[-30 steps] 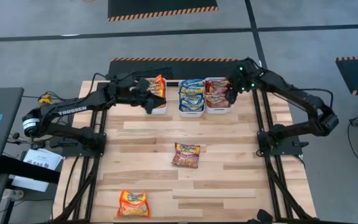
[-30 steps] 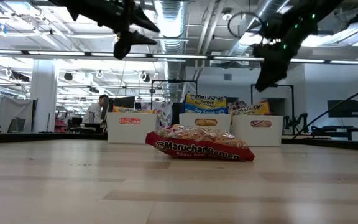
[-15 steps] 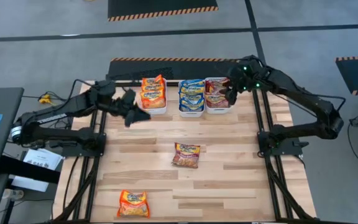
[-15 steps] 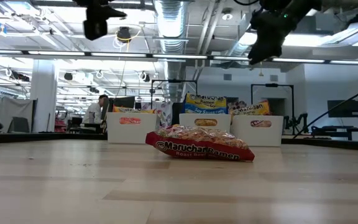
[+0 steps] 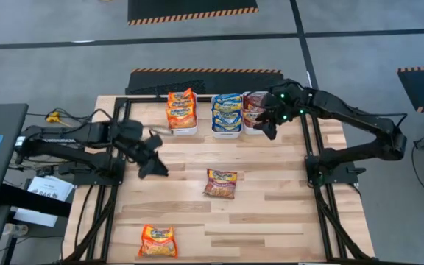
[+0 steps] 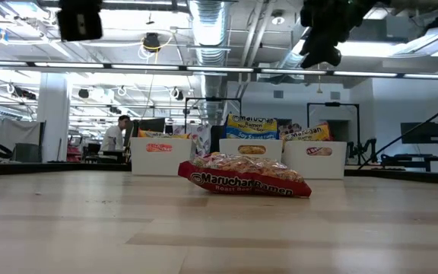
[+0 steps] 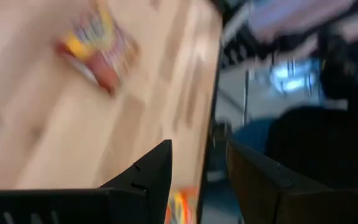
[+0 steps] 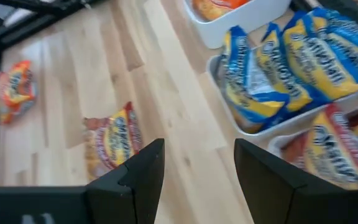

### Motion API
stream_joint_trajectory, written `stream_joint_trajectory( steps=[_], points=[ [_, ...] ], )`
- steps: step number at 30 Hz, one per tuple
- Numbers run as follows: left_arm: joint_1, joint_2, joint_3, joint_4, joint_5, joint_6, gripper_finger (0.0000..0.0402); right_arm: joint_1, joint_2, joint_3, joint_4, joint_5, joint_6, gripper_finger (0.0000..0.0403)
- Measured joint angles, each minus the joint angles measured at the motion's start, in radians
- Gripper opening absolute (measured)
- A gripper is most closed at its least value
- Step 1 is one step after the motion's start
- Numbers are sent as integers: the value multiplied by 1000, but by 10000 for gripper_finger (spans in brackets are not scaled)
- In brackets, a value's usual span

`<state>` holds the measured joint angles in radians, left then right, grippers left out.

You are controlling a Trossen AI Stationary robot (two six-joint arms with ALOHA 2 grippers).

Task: Sort Maruchan noodles
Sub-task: Put the bottom red noodle soup pack into the right white bin, then put the orange noodle soup pack into the left white bin

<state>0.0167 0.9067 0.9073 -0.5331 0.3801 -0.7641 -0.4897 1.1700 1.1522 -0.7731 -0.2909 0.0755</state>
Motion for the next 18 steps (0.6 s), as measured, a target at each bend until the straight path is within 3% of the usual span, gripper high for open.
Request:
stream_joint_trajectory(
  steps=[11,18],
  points=[
    [-300,97,1,-96,-43,-50,139,181,15,1,125,2,224,217],
    [-422,222,0,-90,-48,-41,139,309,15,1,256,2,326,217]
  ],
)
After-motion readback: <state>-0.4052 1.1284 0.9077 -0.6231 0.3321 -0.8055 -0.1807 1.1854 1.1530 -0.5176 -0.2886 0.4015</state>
